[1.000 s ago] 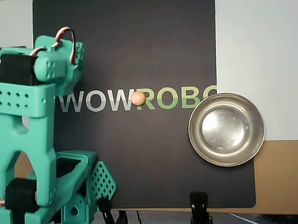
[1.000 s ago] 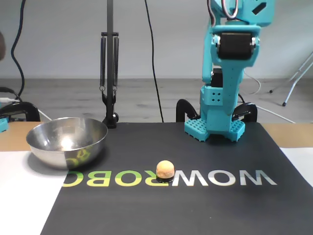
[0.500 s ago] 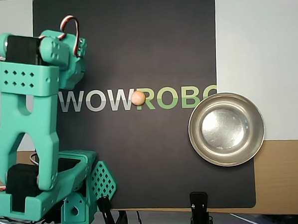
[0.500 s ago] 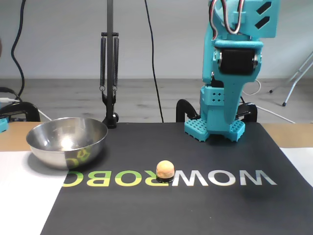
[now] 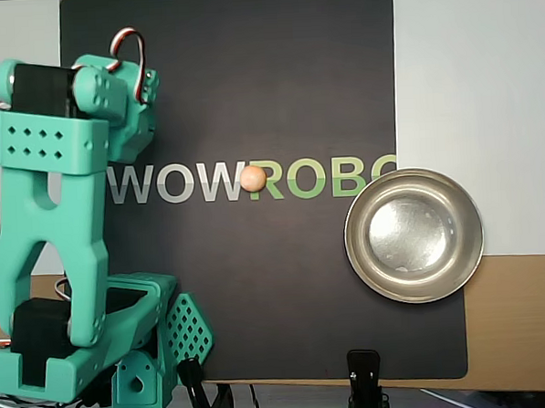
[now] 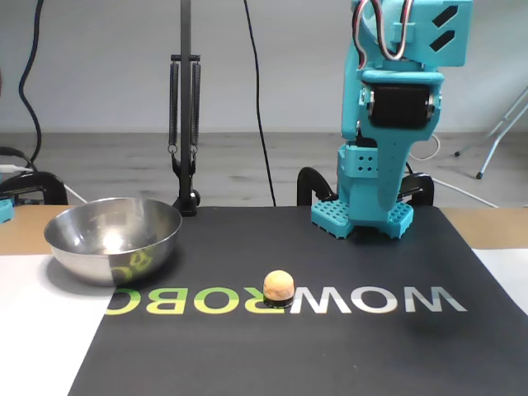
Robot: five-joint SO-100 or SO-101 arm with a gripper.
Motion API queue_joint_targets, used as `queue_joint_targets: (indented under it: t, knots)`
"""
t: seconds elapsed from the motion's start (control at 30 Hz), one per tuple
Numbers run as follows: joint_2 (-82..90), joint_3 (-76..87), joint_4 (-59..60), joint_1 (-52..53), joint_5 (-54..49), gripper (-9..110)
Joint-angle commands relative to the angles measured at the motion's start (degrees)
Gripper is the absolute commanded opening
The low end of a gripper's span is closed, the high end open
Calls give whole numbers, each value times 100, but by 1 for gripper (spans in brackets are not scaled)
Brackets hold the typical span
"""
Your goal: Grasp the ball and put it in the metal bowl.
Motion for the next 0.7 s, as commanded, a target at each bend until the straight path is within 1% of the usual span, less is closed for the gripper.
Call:
queue_joint_targets:
  t: [0.0,0.67]
  knots:
    - [26,-246,18,-35,-26,0]
    - [-26,-185,-18,-123,-18,0]
